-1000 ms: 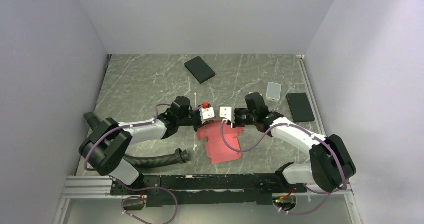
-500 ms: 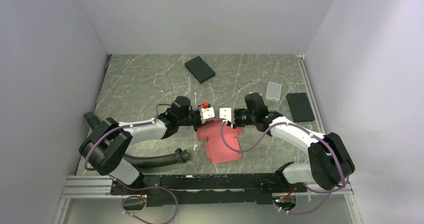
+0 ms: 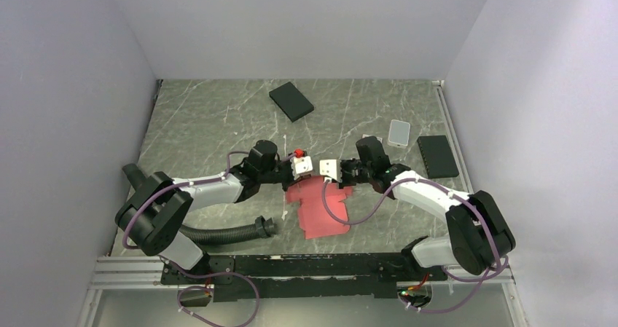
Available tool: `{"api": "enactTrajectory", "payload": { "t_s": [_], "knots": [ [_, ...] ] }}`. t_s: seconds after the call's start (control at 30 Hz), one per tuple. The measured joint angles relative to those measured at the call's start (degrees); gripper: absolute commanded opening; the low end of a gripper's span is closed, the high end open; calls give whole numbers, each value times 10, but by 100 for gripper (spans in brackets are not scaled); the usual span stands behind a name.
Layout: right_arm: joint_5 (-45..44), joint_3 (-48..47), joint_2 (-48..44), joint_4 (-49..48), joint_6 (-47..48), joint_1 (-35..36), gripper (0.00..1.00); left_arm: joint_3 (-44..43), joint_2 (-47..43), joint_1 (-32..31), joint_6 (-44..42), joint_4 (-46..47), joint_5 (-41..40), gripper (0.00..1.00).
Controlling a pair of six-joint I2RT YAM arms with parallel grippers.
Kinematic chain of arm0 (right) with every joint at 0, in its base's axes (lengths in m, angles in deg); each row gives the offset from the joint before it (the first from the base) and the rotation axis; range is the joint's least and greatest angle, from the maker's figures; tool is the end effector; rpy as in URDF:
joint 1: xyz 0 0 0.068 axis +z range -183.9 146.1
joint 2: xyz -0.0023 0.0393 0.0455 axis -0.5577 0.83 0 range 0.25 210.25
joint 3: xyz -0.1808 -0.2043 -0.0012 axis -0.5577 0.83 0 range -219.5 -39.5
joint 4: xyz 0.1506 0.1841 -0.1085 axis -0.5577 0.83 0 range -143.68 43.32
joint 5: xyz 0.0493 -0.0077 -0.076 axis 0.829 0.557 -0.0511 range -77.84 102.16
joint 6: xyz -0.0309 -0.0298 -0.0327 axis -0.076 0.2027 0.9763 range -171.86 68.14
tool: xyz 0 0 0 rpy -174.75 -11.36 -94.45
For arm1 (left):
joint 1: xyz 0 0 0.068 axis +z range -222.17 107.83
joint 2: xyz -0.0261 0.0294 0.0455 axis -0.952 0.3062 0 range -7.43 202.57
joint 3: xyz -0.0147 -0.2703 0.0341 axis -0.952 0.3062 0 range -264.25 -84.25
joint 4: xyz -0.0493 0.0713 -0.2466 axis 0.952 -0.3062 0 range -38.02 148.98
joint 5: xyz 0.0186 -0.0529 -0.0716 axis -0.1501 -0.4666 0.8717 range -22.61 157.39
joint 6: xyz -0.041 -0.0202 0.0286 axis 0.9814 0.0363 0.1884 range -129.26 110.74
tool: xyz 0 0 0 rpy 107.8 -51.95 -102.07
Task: Fold the paper box
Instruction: Fold the paper box at the center of the board.
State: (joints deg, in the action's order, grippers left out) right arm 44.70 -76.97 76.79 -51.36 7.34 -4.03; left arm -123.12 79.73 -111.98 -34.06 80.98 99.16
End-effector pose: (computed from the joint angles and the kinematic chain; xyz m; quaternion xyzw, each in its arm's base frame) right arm 0.2198 0.1484 0.1936 -0.6958 0.5427 0.1470 0.4469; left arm 0.2247 -0.2117 0.1881 0.5587 0.6133 -0.2968 0.4730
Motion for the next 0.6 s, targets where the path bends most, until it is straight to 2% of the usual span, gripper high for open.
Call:
{"api": "enactTrajectory", "payload": {
  "t_s": [0.1, 0.13, 0.23, 0.33, 0.5, 0.6],
  "knots": [
    [2, 4, 0, -3, 8, 0, 0, 0, 0, 0, 0, 0, -1, 0],
    [4, 5, 0, -4, 12, 0, 0, 0, 0, 0, 0, 0, -1, 8],
    [5, 8, 0, -8, 20, 0, 0, 4, 0, 0, 7, 10, -5, 42],
    [-1, 14, -3, -15, 22, 0, 0, 13, -8, 0, 24, 35, -22, 64],
    [-23, 22, -22, -27, 22, -7, 0, 39, -80, 0, 81, 51, -103, 91],
    [-36, 26, -38, -32, 21, -17, 0, 39, -140, 3, 127, 37, -170, 98]
  ]
}}
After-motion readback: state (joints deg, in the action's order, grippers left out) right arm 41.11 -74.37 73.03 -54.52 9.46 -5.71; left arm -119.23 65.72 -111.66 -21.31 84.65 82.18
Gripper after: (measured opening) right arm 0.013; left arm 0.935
